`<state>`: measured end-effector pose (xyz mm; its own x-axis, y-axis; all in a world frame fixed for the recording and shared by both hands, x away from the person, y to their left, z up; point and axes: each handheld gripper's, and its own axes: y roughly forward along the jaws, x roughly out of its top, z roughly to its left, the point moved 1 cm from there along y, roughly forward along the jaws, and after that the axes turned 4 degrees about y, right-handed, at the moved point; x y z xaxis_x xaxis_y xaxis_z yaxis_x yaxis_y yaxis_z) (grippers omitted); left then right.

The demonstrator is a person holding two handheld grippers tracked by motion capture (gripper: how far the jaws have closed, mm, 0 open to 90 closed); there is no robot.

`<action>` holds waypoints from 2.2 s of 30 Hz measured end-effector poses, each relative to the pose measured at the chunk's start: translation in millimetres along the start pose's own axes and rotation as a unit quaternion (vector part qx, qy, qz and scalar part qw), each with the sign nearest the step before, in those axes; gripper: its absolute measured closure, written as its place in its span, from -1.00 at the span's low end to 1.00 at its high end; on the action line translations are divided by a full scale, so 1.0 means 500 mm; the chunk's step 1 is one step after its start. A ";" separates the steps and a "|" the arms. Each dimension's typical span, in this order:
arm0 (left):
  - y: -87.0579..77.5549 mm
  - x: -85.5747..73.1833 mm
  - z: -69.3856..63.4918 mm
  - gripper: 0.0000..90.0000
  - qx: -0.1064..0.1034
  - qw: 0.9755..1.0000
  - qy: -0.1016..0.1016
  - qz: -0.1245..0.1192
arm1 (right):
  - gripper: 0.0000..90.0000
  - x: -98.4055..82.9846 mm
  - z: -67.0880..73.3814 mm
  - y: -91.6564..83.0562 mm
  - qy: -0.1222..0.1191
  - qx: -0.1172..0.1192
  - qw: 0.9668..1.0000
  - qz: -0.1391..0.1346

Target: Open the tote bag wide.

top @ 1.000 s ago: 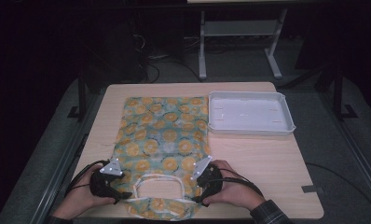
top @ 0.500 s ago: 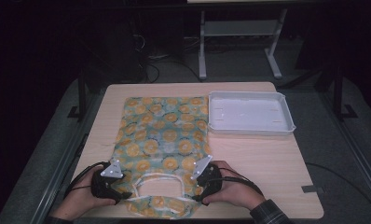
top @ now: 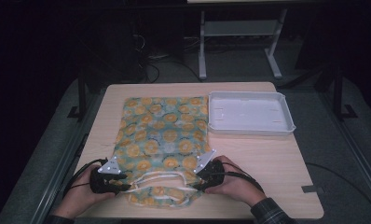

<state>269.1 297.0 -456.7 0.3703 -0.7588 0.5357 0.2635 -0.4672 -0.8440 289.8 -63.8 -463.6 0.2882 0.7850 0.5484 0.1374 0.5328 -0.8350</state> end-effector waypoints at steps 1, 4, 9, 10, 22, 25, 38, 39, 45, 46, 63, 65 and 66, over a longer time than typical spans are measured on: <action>0.000 0.000 0.004 0.40 -0.001 1.000 -0.002 -0.002 | 0.33 0.000 -0.008 -0.001 -0.001 -0.002 1.000 -0.001; 0.003 0.003 0.007 0.53 -0.004 1.000 -0.007 -0.005 | 0.47 0.000 -0.013 -0.002 0.005 -0.003 1.000 -0.002; 0.006 0.007 0.010 0.91 -0.012 1.000 -0.017 -0.007 | 0.74 0.002 -0.024 -0.002 0.015 -0.008 1.000 -0.001; 0.007 0.009 0.009 0.91 -0.013 1.000 -0.023 -0.006 | 0.82 0.003 -0.024 -0.002 0.021 -0.009 1.000 0.000; 0.005 0.012 -0.004 0.98 -0.032 0.998 -0.060 -0.009 | 0.98 -0.003 -0.034 -0.006 0.061 0.013 0.998 0.004; -0.005 0.015 -0.013 0.98 -0.043 0.997 -0.064 -0.023 | 0.98 -0.008 -0.033 -0.012 0.058 0.019 0.998 0.013; -0.047 0.016 -0.056 0.98 -0.075 0.995 -0.049 -0.047 | 0.98 -0.026 -0.009 -0.054 0.065 0.048 0.997 0.003; -0.054 0.016 -0.061 0.98 -0.076 0.995 -0.047 -0.052 | 0.98 -0.026 -0.009 -0.054 0.065 0.048 0.997 0.003; -0.087 0.024 -0.063 0.98 -0.072 0.993 -0.046 -0.076 | 0.98 -0.022 0.001 -0.092 0.056 0.050 0.997 -0.020; -0.087 0.024 -0.063 0.98 -0.072 0.993 -0.046 -0.076 | 0.98 -0.022 0.001 -0.092 0.056 0.050 0.997 -0.020; -0.154 0.090 -0.010 0.98 -0.056 0.988 -0.050 -0.137 | 0.98 0.032 -0.051 -0.172 0.045 0.016 0.996 -0.074; -0.163 0.098 -0.001 0.98 -0.051 0.987 -0.054 -0.141 | 0.98 0.042 -0.059 -0.180 0.045 0.011 0.996 -0.080; -0.167 0.102 0.005 0.98 -0.050 0.987 -0.054 -0.142 | 0.98 0.047 -0.064 -0.184 0.043 0.010 0.996 -0.083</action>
<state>268.0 298.4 -358.8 0.3887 -0.5406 0.7461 0.2837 -0.7002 -0.6552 314.4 -104.2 -375.4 0.3436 0.6566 0.6715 0.1717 0.6590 -0.7322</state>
